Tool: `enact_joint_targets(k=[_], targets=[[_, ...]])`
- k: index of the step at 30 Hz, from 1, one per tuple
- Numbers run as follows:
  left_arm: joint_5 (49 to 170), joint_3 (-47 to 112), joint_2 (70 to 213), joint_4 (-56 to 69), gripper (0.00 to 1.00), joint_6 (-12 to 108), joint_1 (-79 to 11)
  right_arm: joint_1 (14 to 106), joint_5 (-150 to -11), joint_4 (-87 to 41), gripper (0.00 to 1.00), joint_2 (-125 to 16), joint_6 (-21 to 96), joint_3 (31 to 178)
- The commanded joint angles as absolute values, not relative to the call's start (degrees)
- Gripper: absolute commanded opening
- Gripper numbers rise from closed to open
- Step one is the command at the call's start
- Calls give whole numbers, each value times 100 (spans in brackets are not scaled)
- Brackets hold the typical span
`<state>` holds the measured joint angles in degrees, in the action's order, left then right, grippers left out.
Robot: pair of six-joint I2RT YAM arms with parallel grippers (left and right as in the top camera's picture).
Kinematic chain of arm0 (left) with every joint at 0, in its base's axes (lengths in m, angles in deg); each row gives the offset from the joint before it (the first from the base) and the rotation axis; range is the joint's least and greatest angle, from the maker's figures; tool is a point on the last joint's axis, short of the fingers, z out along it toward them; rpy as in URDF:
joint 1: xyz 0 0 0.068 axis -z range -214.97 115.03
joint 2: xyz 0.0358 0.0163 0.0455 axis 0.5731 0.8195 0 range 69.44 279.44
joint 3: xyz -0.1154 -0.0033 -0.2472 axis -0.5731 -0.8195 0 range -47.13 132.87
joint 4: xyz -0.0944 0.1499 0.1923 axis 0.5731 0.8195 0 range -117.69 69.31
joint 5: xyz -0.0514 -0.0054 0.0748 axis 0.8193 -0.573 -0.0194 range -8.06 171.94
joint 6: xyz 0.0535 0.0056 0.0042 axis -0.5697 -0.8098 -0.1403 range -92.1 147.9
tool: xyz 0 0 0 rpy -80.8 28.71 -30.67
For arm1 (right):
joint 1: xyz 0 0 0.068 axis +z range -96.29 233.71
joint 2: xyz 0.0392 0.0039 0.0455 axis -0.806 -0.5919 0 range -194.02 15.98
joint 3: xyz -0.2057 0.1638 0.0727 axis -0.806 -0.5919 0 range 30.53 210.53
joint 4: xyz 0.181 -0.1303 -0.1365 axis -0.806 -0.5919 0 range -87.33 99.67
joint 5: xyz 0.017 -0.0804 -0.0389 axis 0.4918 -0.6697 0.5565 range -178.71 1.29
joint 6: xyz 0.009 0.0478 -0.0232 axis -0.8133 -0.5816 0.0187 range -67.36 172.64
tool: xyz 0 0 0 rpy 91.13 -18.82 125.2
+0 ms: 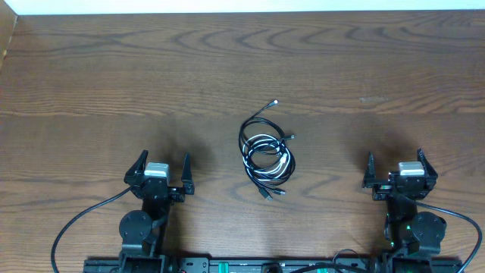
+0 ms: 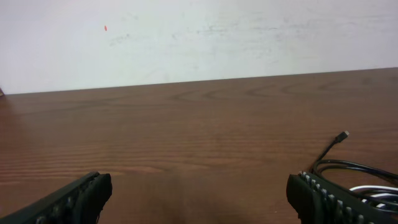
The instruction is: Untangle cables
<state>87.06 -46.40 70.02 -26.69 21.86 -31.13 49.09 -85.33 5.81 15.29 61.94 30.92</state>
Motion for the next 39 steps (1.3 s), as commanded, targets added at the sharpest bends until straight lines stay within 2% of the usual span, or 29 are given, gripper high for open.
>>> enact_joint_targets(k=[1, 18, 27, 34, 39], targets=[[8898, -4690, 6970, -2418, 95, 2149, -3137, 4948, -8537, 557, 99, 1560, 6194, 3085], [8881, -4522, 7035, -2431, 95, 2673, -3137, 4948, -8535, 638, 99, 1560, 6166, 3085], [8881, -3827, 7922, -2280, 95, 3213, -3137, 4948, -8561, 245, 99, 1558, 6127, 3369], [8903, -2653, 8991, -1279, 95, 3554, -3137, 4946, -8561, -616, 99, 1164, 5947, 3966], [8901, -1707, 9584, -403, 95, 3556, -3137, 4948, -8557, -763, 99, 502, 5475, 4403]])
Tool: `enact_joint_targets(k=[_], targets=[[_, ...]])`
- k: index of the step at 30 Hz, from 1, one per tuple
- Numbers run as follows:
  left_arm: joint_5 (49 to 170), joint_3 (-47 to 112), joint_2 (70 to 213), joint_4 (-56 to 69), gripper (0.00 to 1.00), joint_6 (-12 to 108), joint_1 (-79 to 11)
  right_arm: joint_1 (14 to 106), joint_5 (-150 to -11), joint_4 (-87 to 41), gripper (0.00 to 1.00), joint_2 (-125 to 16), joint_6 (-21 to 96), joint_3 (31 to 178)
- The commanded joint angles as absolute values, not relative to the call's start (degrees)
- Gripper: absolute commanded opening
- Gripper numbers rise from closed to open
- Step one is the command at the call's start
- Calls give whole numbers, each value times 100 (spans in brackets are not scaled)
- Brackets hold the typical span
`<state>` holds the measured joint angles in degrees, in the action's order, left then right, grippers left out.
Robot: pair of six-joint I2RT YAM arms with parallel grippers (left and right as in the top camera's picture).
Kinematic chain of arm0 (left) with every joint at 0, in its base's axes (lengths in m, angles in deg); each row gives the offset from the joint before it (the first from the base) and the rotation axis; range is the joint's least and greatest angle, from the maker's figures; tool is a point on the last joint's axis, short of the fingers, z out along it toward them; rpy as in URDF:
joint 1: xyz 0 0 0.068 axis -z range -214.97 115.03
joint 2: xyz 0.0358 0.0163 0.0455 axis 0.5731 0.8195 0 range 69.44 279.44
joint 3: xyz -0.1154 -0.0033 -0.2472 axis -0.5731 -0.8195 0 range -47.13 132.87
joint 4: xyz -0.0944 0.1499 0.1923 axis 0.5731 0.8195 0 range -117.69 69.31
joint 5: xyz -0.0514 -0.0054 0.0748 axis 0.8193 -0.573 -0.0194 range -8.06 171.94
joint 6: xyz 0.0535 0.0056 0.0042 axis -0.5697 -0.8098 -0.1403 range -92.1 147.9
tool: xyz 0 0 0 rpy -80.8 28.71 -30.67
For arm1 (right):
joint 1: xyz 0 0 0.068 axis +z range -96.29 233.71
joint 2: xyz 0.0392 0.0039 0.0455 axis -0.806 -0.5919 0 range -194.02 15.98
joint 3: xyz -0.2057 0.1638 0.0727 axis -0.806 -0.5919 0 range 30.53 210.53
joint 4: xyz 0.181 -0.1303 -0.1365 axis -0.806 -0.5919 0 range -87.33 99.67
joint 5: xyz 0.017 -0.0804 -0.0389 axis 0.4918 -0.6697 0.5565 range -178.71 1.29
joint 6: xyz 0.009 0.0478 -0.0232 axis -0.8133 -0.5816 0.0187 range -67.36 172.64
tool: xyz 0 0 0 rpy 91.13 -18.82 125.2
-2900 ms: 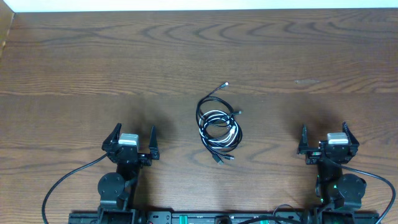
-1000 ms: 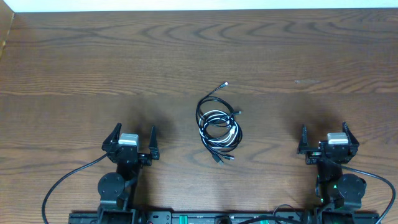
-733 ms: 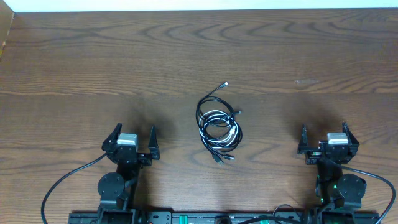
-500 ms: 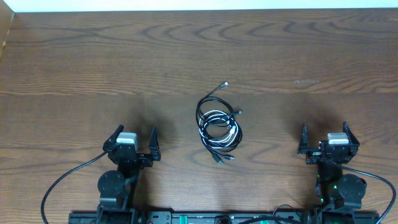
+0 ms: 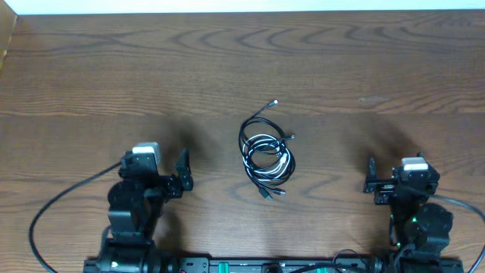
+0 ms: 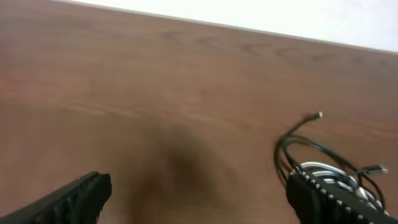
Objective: Untangle cables
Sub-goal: 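Reach the left gripper to the black cable and lift it upward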
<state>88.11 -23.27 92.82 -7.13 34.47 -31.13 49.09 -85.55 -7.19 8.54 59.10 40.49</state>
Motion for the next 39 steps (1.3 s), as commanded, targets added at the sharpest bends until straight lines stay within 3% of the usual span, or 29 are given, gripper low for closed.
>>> enact_joint_targets(k=[1, 16, 24, 33, 39], targets=[[8901, -1560, 9678, -241, 95, 3556, -3137, 4948, -8553, -798, 99, 345, 5381, 4504], [9755, 1095, 11859, 3217, 95, 3574, -3137, 4948, -8319, -3233, 99, -3095, 5248, 7262], [10415, 1434, 12488, 2080, 95, 3882, -3137, 4948, -6288, -2879, 99, -3651, 5230, 7542], [10673, 1428, 13747, 1317, 95, 3924, -2453, 4948, -6424, -2800, 99, -3653, 5250, 7542], [10070, 1428, 15161, 1090, 95, 4774, -1885, 4948, -6437, -2848, 99, -3653, 5248, 7542]])
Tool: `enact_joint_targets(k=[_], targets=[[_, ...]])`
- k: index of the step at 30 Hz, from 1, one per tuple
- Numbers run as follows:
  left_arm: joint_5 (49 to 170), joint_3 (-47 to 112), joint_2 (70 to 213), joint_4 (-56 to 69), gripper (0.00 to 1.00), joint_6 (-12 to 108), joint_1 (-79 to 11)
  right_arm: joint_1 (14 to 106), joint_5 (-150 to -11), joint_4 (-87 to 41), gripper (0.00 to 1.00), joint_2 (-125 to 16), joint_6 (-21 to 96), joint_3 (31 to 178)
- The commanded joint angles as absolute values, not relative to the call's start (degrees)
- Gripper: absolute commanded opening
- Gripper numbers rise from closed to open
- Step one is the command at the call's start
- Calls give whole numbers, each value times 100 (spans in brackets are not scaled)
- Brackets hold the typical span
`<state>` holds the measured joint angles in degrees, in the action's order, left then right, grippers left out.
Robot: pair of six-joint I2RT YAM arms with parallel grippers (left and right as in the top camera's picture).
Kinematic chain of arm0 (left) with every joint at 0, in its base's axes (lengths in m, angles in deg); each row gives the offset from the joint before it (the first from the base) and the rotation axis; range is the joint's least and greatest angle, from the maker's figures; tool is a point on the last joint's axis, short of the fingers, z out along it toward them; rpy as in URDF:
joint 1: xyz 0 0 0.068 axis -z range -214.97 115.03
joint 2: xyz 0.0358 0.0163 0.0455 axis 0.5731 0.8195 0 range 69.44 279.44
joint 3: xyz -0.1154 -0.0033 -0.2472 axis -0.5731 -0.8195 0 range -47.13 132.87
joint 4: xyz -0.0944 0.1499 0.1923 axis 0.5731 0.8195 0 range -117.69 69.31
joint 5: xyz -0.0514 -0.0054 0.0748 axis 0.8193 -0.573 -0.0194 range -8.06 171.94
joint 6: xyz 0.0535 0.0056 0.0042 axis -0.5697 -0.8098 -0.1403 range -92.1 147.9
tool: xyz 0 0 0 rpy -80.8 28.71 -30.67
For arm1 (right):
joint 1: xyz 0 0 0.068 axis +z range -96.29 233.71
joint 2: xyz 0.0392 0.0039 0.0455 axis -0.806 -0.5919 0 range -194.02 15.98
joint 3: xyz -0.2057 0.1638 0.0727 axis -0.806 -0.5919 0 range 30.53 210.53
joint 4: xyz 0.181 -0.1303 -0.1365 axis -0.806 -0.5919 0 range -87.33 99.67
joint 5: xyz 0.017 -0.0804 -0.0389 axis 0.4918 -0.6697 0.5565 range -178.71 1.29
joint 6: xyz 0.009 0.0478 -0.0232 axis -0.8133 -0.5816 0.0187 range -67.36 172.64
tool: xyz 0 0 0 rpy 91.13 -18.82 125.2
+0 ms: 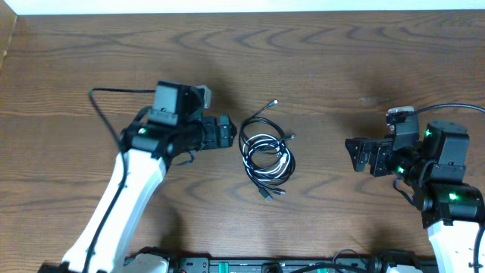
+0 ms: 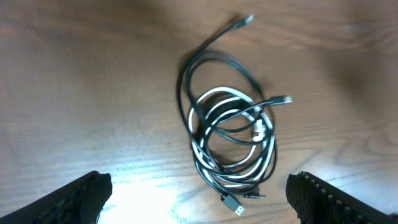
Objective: Untangle cables
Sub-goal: 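Reach the left gripper to the black cable and lift it upward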
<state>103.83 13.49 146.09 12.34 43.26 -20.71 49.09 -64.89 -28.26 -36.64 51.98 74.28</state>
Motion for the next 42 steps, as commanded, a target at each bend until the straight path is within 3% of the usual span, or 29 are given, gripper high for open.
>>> enact_joint_targets(k=[1, 16, 18, 19, 20, 23, 24, 32, 42], targets=[[10070, 1428, 15391, 983, 95, 4774, -1799, 4948, -6435, -2846, 99, -3653, 5248, 7542], [9806, 1428, 17183, 308, 92, 6380, -763, 4948, -6437, -2826, 99, -3653, 5248, 7542], [9572, 1428, 17223, 303, 87, 6378, -534, 4948, -6437, -2826, 99, -3653, 5248, 7542], [9552, 1428, 17220, 301, 77, 6378, -457, 4948, -6437, -2826, 99, -3653, 5248, 7542], [9554, 1428, 17220, 305, 58, 6380, -394, 4948, -6437, -2822, 99, -3653, 5248, 7542], [9554, 1428, 17220, 345, 15, 6378, -224, 4948, -6437, -2822, 99, -3653, 5248, 7542], [9552, 1430, 17220, 343, 8, 6378, -197, 4948, -6435, -2822, 99, -3653, 5248, 7542], [9569, 2227, 16335, 347, 7, 5318, -333, 4948, -6411, -2761, 99, -3653, 5056, 7542], [9882, 2610, 14687, -895, 7, 5902, -1201, 4948, -6409, -2586, 99, -3653, 4938, 7542]])
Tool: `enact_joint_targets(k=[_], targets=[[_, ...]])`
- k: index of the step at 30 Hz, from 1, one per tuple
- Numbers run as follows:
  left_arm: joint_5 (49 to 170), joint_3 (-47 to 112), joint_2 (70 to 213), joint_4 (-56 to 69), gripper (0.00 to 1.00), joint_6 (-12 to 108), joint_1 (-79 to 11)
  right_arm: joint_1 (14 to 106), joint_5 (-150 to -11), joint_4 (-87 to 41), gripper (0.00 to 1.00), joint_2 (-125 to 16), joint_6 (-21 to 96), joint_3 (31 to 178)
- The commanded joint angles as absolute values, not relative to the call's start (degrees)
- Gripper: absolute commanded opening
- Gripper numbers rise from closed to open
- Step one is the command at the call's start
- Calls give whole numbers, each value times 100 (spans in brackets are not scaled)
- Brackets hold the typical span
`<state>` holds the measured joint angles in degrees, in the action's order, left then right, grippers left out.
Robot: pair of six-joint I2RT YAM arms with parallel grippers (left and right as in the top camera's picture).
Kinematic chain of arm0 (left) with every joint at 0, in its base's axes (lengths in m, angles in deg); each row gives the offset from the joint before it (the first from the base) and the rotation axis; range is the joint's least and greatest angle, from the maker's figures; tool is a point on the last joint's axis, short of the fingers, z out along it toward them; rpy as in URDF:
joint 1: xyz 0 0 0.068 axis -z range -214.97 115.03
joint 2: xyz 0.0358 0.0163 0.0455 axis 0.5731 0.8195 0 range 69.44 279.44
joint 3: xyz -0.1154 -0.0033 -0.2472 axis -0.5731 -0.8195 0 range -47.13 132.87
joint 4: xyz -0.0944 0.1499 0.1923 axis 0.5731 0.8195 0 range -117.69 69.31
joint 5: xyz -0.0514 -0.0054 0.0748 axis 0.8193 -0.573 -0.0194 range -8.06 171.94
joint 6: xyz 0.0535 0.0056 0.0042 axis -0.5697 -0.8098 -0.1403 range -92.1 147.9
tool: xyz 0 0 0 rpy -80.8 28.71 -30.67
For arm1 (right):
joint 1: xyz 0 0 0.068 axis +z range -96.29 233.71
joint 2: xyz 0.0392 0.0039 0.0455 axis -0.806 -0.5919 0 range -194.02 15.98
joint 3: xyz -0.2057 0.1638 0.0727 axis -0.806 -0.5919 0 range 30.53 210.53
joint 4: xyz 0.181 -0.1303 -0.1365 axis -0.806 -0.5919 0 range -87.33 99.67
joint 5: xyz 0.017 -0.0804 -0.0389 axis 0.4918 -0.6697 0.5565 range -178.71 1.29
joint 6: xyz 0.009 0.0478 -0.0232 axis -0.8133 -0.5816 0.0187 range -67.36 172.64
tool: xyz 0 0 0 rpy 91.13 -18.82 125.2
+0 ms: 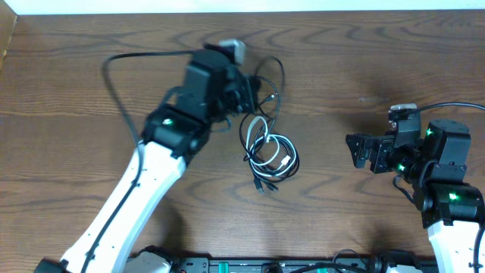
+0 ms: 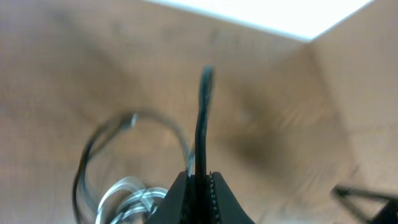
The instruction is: Untangle cables
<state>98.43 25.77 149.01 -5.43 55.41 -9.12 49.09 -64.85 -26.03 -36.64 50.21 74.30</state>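
A tangle of black and white cables [image 1: 270, 155] lies at mid table. One black cable [image 1: 271, 72] rises from it in a loop toward the far side. My left gripper [image 1: 244, 96] is above the bundle's far end, shut on that black cable. In the blurred left wrist view the cable [image 2: 201, 124] stands straight up out of the closed gripper [image 2: 200, 177], with the white loops [image 2: 127, 190] below left. My right gripper [image 1: 358, 152] hovers open well to the right of the bundle, holding nothing.
The wooden table [image 1: 76, 136] runs to a white wall strip along the far edge. A board edge [image 1: 6, 38] shows at the far left corner. The left arm's own black cord [image 1: 121, 61] arcs above the table's left half.
The left gripper was open beside the bundle's left side; it is now shut on a black cable at the bundle's far end, lifted. The bundle has shifted and its loops loosened. The right arm is unchanged.
Both arms were parked open at the near edge, with the coil untouched at mid table. They then rose: the left reached the coil's left side and the right faced it from the right. Now the left holds a black strand lifted out of the coil.
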Motion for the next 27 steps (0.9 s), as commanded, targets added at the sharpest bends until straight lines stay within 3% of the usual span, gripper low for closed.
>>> enact_joint_targets(k=[1, 8, 16, 22, 27], targets=[[9884, 2610, 14595, -1111, 8, 6138, -1301, 4948, -6411, -2586, 99, -3653, 4887, 7542], [9845, 2610, 14425, -2184, 7, 6841, -1408, 4948, -6251, -2518, 99, -3653, 4881, 7542], [7768, 2608, 14458, -108, 7, 5502, -1406, 5149, -5506, -2328, 99, -4138, 4835, 7540], [6529, 2608, 14456, 598, 8, 5207, -1406, 5899, -5515, -2024, 99, -5001, 4575, 7540], [6173, 2608, 14456, 1267, 8, 5213, -1406, 6603, -6498, -1788, 98, -5681, 4310, 7540]])
